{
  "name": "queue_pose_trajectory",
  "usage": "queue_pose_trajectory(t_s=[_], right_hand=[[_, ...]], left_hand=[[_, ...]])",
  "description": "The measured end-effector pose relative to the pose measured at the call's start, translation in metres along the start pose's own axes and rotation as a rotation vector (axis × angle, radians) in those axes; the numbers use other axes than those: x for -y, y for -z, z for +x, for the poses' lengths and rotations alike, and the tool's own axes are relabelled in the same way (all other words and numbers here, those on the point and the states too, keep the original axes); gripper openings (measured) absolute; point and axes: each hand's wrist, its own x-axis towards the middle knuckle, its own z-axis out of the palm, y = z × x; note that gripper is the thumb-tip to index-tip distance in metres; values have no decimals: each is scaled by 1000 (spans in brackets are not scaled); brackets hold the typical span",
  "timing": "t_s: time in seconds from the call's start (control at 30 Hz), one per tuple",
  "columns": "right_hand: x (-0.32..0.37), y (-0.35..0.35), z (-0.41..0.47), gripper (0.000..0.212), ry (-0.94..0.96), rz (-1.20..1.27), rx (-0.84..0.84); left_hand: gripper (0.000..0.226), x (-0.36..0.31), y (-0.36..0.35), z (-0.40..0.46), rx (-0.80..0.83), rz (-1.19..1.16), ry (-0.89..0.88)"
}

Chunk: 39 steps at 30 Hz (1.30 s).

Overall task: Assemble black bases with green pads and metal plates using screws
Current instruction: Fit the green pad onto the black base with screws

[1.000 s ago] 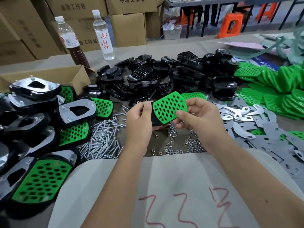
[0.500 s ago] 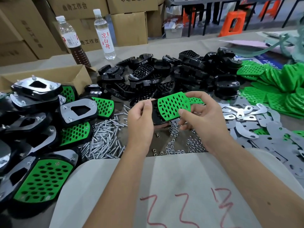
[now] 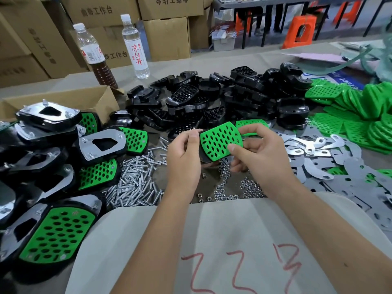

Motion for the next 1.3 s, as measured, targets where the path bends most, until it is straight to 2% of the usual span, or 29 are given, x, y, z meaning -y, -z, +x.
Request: queue_pose_trajectory(t_s=[0.1,0.23,0.33,0.53,0.67,0.73,0.8,0.9,1.07,1.3], right_hand=[[0,0,0,28,-24,-15,-18],[-1,-1,1,25,-23,-23,-31],[0,-2,0,23,-27,-74,-16],[0,-6,-2,34,112,-475,-209],[1,-5,-3,45,137,-586,-288],[4,0,-1,46,23,-401,-178],[7,8,1,39,-92,-66,34],[9,16,2,36,-116,198,171],[6,20,4,28,-144,216,196],[11,23,6,28,-123,261,287]], left_hand=[[28,-1,-1,-1,36,25,4],[38,0,-2,-2,61,144,-73],[35,2,0,-1,39,72,-48],[32,2,-3,-2,46,-25,13],[35,-1,1,-1,68,-98,74],[34,-3,4,-1,120,-152,115],[33,-6,5,-2,198,-192,145],[35,-8,4,-4,285,-252,190],[33,-4,6,-1,295,-212,183],[32,-4,7,-1,282,-264,185]])
